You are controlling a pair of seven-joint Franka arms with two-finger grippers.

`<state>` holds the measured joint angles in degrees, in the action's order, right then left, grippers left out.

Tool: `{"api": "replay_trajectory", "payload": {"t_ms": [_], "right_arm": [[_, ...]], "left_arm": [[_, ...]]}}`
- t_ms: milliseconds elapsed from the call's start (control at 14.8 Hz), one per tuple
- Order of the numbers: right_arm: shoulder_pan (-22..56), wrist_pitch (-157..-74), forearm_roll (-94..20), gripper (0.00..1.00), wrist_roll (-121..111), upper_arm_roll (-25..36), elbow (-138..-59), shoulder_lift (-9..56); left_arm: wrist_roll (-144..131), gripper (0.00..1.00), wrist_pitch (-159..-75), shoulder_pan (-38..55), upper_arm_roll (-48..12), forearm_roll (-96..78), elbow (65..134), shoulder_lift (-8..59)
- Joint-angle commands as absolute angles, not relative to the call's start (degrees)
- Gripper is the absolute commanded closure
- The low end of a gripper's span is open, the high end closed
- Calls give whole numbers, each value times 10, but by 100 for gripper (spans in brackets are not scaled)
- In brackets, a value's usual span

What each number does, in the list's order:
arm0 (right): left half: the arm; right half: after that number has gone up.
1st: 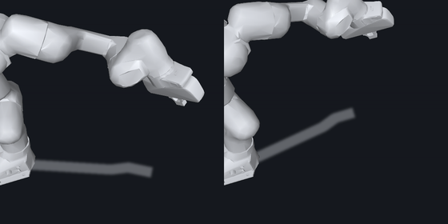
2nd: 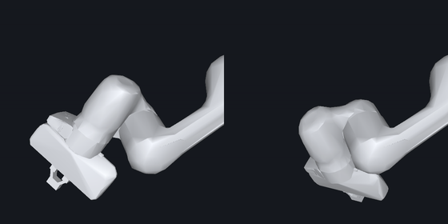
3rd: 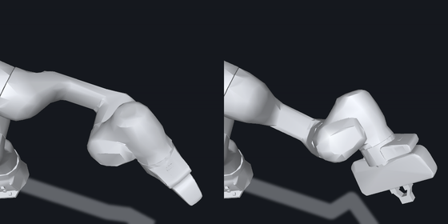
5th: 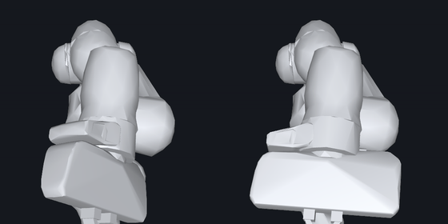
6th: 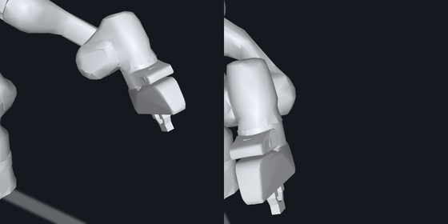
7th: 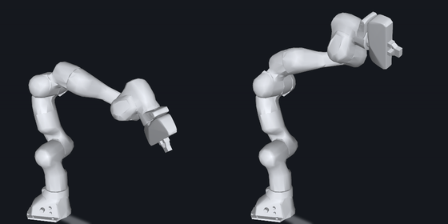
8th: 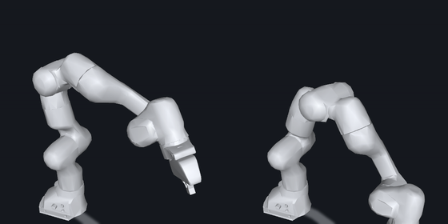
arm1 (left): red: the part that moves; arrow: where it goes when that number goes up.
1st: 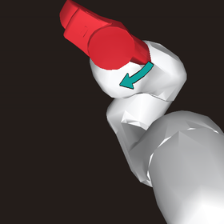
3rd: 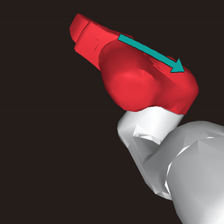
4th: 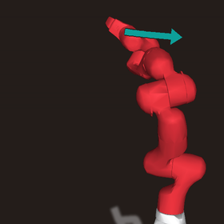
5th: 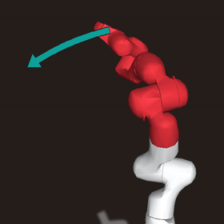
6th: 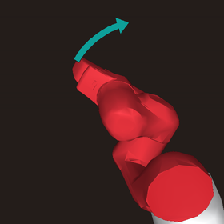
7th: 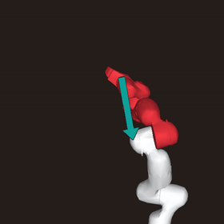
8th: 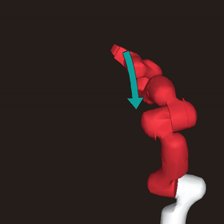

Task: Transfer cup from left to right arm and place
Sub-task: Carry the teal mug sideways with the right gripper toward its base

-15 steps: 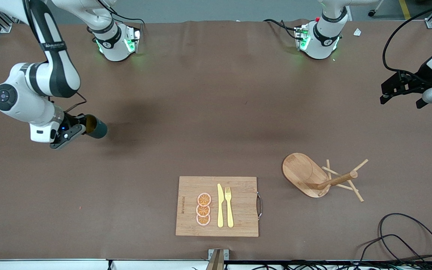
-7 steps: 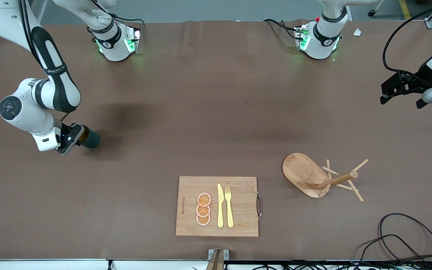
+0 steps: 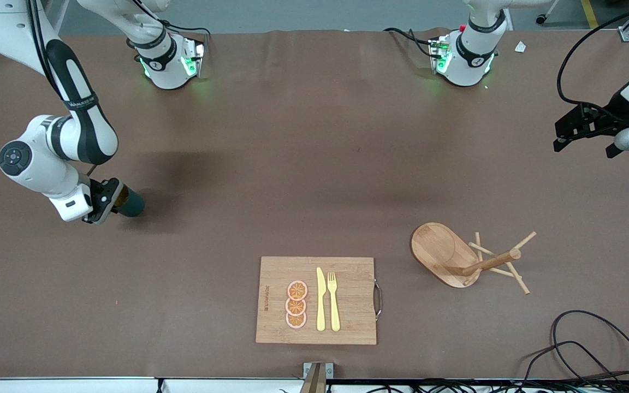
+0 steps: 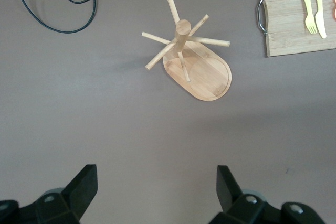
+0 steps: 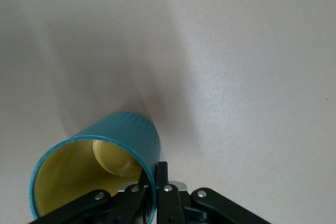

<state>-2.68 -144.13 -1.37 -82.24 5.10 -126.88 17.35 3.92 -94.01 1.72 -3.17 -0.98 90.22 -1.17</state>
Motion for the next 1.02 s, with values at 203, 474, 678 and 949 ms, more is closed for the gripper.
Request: {"api": "replay_trajectory", "payload": {"t_ms": [203,474,678,949], "right_arm": [[-45,-1444,-14,1,-849,42,-1257,188],[-43,-1424,-15,0,-825,43,-1242,185],[-44,-1315,-15,0,-761,44,-1201,178],[-54,-1221,-17,0,-597,43,-1171,136]], "left_arm": [[34,0,-938,17,-35,2,901,-13],[35,0,-938,17,-35,2,901,-13],[36,0,-938,17,-35,2,901,-13],[36,0,-937,17,-35,2,901,-13]]}}
